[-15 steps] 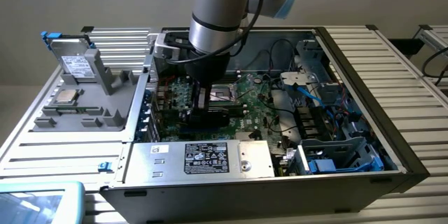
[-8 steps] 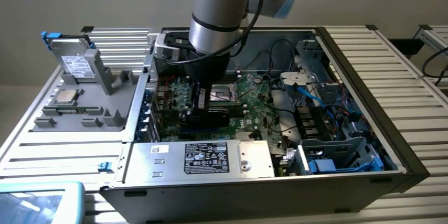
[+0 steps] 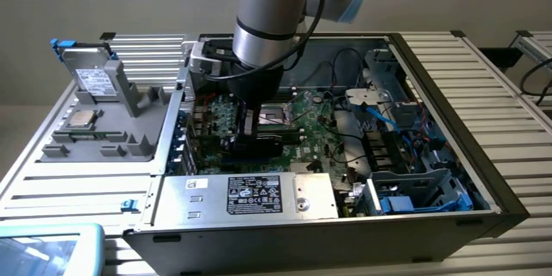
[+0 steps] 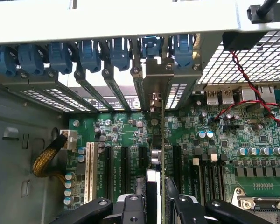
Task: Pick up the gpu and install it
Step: 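Insert the gpu into the slot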
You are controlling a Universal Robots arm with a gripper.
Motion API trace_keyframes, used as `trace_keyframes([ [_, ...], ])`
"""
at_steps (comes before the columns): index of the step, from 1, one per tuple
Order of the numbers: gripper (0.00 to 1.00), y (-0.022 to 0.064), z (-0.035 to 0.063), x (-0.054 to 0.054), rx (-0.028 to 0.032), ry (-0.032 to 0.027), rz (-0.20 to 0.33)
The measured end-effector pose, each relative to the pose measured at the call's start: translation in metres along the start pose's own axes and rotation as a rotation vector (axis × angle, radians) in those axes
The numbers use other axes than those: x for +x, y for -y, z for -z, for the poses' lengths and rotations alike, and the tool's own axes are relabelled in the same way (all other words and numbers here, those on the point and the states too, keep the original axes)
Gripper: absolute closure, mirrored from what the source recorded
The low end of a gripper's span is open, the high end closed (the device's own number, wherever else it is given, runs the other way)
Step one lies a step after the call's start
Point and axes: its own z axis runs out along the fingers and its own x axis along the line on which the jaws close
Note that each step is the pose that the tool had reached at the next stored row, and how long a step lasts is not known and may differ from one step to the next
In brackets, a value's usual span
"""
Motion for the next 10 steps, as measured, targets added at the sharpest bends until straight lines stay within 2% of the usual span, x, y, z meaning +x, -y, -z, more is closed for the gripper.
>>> trace_keyframes([
  [3,0.73,0.0001,0.0,0.0,-0.0005,0.0,0.0],
  [5,0.73,0.0012,0.0004,-0.0001,-0.0038,-0.0002,0.0],
  [6,0.73,0.0031,0.001,-0.0001,-0.0069,-0.0008,0.001],
  [9,0.73,0.0083,0.0027,-0.0003,-0.0217,-0.0011,0.002],
  [10,0.73,0.0087,0.0028,-0.0003,-0.0242,-0.0012,0.002],
])
